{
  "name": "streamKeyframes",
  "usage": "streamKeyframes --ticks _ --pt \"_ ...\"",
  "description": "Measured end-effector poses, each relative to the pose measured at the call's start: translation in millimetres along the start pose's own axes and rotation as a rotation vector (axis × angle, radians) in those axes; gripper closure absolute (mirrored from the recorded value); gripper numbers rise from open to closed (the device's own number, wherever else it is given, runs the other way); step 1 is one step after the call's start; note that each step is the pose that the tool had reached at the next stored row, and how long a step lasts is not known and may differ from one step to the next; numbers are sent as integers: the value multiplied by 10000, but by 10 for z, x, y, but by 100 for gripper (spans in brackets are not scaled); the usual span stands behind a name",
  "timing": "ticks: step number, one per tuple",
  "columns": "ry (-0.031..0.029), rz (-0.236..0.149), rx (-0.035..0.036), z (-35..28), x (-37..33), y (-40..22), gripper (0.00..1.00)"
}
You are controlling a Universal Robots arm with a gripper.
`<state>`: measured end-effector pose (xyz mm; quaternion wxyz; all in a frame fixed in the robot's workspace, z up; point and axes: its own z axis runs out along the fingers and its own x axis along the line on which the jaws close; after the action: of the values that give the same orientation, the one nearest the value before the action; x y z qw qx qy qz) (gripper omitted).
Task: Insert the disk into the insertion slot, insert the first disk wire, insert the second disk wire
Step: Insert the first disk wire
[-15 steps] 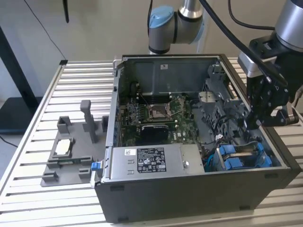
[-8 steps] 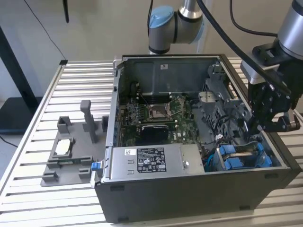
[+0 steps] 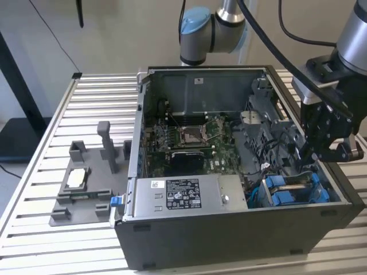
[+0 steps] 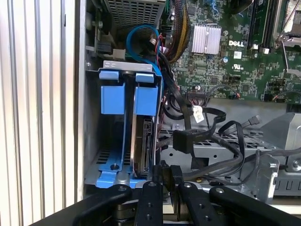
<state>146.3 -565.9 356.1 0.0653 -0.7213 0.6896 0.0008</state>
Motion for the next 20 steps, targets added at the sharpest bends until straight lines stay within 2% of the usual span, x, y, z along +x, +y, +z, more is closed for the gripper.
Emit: streamKeyframes --ticks 1,3,5,14,20 --pt "0 0 -1 0 0 0 81" --pt "-5 4 -59 2 -1 -1 81" --pt "-4 9 -85 1 0 1 81" --pt "-2 32 -101 7 1 1 81" --pt "12 201 -122 34 37 5 81"
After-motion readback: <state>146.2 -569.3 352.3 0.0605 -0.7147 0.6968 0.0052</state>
